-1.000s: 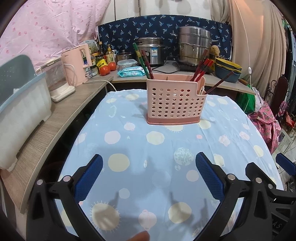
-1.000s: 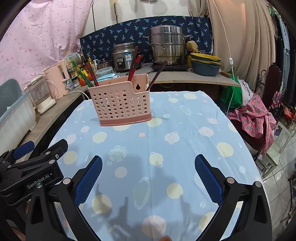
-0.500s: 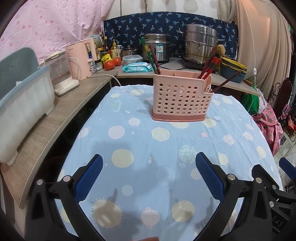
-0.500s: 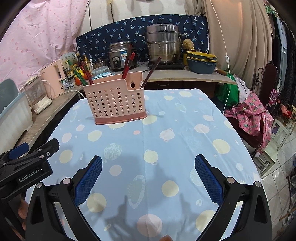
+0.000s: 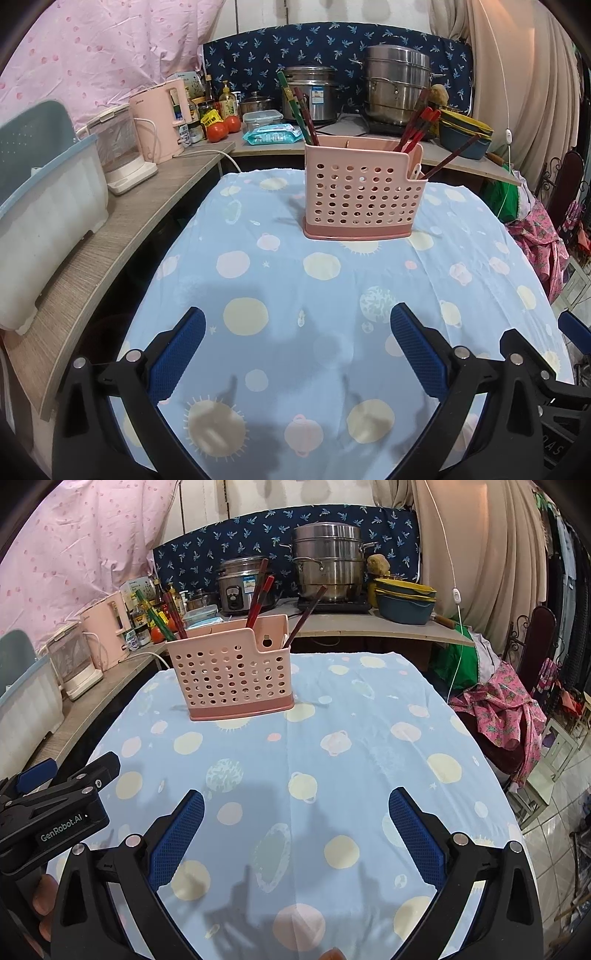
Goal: Organize utensils
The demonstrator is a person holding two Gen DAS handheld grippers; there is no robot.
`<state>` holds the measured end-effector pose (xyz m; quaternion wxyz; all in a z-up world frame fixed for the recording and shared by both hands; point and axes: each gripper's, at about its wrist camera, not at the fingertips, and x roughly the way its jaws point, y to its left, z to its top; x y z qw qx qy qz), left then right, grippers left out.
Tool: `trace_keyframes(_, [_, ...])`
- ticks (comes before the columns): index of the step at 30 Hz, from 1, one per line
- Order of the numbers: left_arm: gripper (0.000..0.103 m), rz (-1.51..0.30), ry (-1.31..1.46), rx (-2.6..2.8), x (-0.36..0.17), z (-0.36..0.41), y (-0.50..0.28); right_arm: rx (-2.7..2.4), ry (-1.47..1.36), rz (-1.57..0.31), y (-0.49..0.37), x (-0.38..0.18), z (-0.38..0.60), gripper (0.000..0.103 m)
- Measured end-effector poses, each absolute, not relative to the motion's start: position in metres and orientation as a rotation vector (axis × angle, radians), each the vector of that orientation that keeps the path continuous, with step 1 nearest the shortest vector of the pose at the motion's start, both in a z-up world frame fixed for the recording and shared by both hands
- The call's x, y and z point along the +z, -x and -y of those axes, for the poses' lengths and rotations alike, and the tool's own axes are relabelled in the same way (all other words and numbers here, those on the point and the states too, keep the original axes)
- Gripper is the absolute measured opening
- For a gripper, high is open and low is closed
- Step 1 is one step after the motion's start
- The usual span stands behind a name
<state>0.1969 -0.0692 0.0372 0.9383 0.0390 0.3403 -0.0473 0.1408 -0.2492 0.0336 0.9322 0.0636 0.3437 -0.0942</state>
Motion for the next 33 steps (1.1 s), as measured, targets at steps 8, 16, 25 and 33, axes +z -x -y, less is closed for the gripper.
trace_keyframes(8, [0.096, -0.699, -0.074, -0.089, 0.0371, 0.0671, -0.1983, -0.193, -0.129, -0.705, -0.1414, 0.0322, 0.2482, 0.097])
trace_keyframes(16, [0.096, -0.695, -0.082, -0.090, 0.0379, 0.0667, -0.1978, -0.193, -0.128, -0.706, -0.1416, 0.0324, 0.2486, 0.097])
trace_keyframes(25, [0.096, -0.696, -0.082, -0.092, 0.0382, 0.0678, -0.1979, -0.195, -0.130, -0.706, -0.1420, 0.0322, 0.2494, 0.097])
trace_keyframes(33, [0.096, -0.698, -0.085, -0.093, 0.0375, 0.0682, -0.1975, -0.196, -0.131, -0.705, -0.1426, 0.0330, 0.2510, 0.097])
